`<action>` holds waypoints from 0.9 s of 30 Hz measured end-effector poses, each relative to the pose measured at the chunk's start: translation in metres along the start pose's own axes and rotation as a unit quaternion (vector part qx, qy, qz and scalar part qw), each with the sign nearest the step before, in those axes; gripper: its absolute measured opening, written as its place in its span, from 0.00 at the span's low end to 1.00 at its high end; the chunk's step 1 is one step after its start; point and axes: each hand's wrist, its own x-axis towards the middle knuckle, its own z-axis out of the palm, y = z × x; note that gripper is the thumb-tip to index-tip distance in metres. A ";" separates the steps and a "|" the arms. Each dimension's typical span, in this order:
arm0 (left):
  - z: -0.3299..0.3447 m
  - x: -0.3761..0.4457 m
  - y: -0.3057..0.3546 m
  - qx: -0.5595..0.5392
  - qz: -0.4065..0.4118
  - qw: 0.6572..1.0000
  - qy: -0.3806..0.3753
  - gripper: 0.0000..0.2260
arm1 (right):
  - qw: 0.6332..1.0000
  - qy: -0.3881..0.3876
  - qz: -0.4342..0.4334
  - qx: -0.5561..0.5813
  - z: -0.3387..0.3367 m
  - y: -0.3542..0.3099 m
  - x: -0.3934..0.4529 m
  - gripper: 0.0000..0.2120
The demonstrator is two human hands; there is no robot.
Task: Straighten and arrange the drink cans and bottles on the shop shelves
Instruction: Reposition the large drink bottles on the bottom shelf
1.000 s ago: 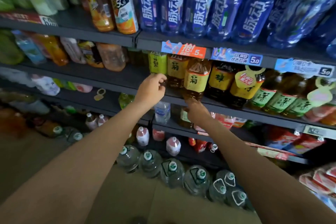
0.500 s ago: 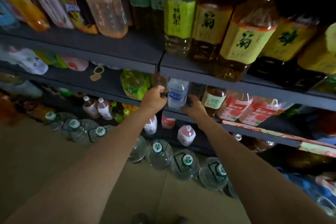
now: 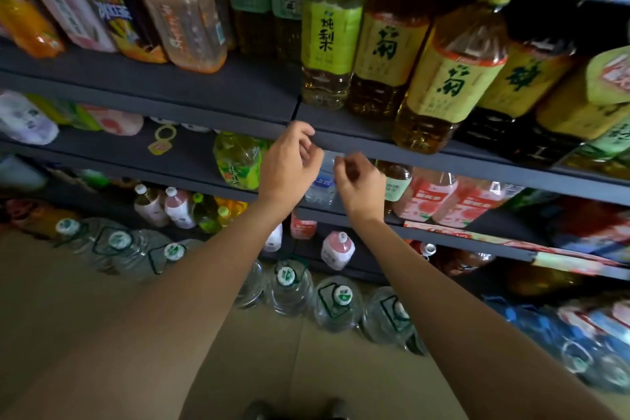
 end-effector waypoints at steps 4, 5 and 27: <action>-0.002 -0.024 0.002 -0.003 -0.014 1.000 -0.008 0.11 | 1.000 -0.010 0.005 -0.023 -0.016 0.008 -0.019 0.11; -0.005 -0.027 0.003 -0.006 -0.027 1.000 -0.004 0.12 | 1.000 -0.010 0.007 -0.026 -0.020 0.007 -0.022 0.11; -0.201 -0.024 -0.199 0.067 -0.259 0.943 -0.197 0.30 | 0.948 -0.266 0.103 -0.143 0.202 -0.120 -0.079 0.30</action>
